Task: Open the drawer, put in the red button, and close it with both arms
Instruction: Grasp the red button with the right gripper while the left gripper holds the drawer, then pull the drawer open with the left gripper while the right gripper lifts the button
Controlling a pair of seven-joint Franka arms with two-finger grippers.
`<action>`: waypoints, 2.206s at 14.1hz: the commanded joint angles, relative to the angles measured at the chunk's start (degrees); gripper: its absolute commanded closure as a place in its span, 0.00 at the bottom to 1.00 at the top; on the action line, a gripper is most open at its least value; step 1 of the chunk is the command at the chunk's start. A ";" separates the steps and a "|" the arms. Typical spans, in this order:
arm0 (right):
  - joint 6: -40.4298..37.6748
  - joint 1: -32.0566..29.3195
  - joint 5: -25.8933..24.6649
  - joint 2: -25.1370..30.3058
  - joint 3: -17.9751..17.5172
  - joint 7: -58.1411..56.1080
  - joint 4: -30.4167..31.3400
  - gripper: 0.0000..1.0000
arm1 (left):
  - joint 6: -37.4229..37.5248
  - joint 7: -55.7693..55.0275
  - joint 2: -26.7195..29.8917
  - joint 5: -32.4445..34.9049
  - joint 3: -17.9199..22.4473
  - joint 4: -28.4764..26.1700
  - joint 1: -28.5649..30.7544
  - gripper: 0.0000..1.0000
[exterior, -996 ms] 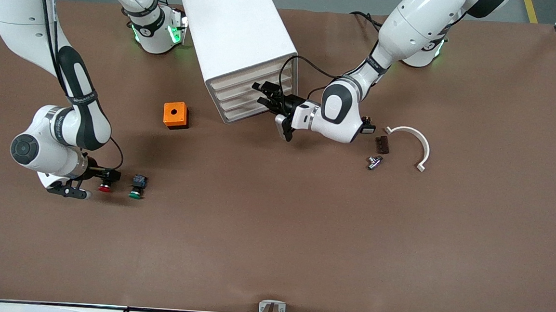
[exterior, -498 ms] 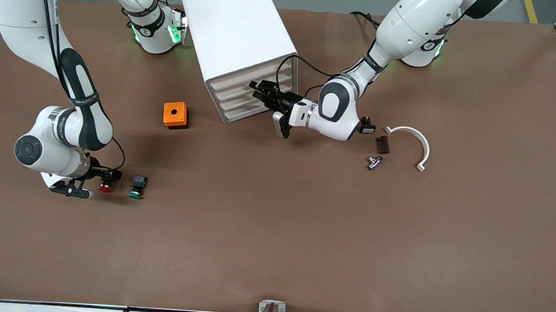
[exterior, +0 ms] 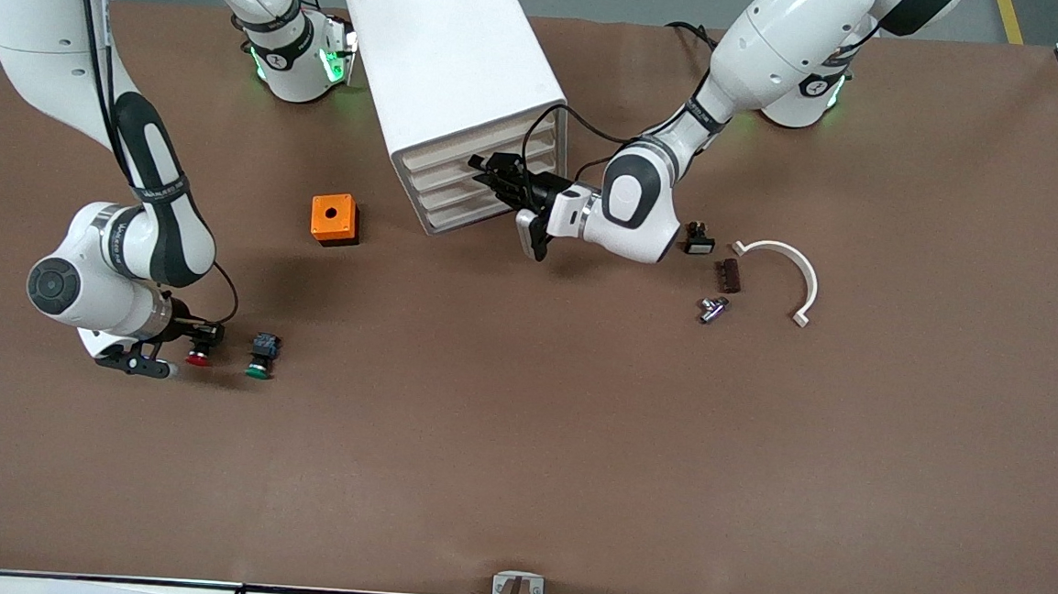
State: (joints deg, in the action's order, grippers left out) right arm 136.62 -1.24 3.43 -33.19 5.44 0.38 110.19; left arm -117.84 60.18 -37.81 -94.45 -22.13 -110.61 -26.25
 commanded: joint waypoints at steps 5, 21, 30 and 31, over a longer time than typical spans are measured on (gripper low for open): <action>-0.21 0.18 0.87 2.33 -0.16 0.41 -0.51 0.81 | -0.90 4.23 -0.59 -1.87 -0.11 -0.05 -1.35 0.77; -30.71 6.60 0.17 12.79 -0.25 14.46 -14.48 0.82 | -0.99 -0.59 -1.74 -2.05 3.66 3.64 -0.47 0.99; -34.13 10.81 0.70 15.78 -0.34 26.66 -14.66 0.82 | -0.81 -2.00 -2.79 -1.44 9.47 8.13 2.07 0.99; -34.75 11.95 0.79 16.13 -0.34 28.08 -14.66 0.82 | -0.64 -1.83 -2.79 -1.26 9.47 8.21 2.69 0.98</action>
State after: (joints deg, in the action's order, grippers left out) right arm 103.44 8.35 3.63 -18.86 4.94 23.93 95.16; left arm -117.22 60.54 -39.32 -95.73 -12.49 -104.53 -24.67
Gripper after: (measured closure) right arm 0.590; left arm 0.855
